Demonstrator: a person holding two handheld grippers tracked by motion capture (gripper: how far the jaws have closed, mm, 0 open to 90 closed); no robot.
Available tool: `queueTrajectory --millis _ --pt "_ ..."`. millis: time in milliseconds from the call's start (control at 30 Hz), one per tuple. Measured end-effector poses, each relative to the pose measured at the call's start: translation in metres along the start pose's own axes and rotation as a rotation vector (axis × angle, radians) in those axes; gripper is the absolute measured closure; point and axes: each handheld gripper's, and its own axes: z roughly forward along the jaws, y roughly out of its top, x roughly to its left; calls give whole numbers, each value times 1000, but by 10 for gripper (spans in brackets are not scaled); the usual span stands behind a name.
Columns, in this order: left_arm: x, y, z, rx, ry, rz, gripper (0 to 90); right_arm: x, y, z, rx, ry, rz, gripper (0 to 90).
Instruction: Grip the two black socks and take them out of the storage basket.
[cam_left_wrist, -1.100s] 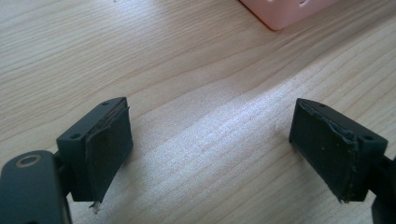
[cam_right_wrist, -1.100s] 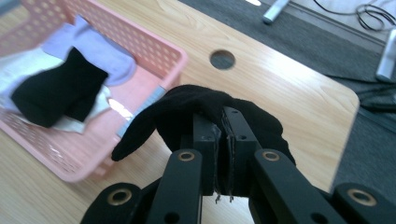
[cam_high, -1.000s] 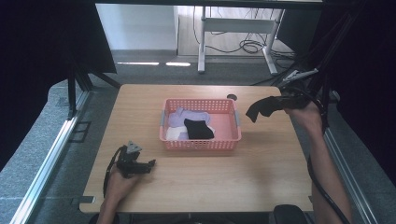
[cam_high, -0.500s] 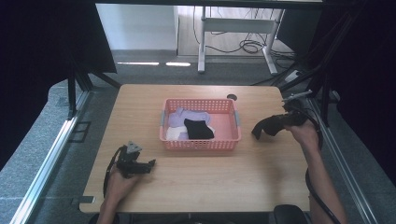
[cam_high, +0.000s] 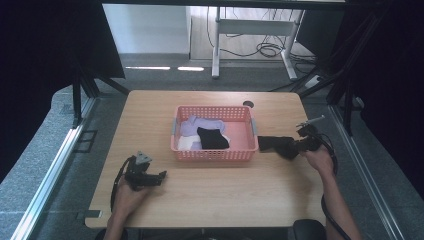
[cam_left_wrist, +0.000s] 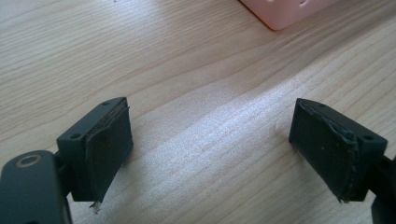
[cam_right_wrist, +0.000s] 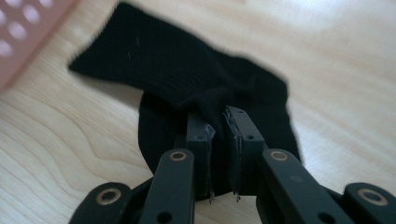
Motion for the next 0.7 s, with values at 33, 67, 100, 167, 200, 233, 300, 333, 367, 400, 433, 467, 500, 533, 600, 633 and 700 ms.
queueTrajectory --millis 33,67,100,167,200,233,300,333,367,400,433,467,500,533,600,633,700 --pt "0 0 0 0 0 0 130 0 -3 3 8 3 1 791" --pt "0 0 0 2 0 1 130 0 -6 6 16 6 7 786" --pt "0 0 0 2 0 0 130 0 -9 9 22 10 11 777" --pt "0 0 0 2 0 0 130 1 -13 13 31 15 15 744" --pt "0 0 0 2 0 0 130 1 -13 13 31 15 15 744" --pt "0 0 0 2 0 0 130 1 -14 13 31 16 20 720" --pt "0 0 0 2 0 0 130 1 -12 7 22 15 15 636" --pt "0 0 0 2 0 0 130 1 -9 0 7 17 15 580" --pt "0 0 0 2 0 0 130 1 -7 -3 -2 15 14 566" --pt "0 0 0 2 0 0 130 1 -7 -3 -2 15 14 566" --pt "0 0 0 -1 0 -4 130 2 -2 -12 -24 26 11 521" --pt "0 0 0 -2 0 -5 130 4 0 -15 -32 30 7 510" --pt "0 0 0 -2 0 -5 130 5 3 -18 -35 29 -1 488" --pt "-1 0 0 -3 1 -7 130 5 3 -18 -35 29 -1 488" --pt "-1 0 0 -5 0 -8 130 13 12 -26 -46 31 -25 455" --pt "-1 0 0 -5 0 -8 130 13 12 -26 -46 31 -25 455" --pt "-1 0 0 -5 0 -8 131 19 21 -32 -56 39 -43 437"
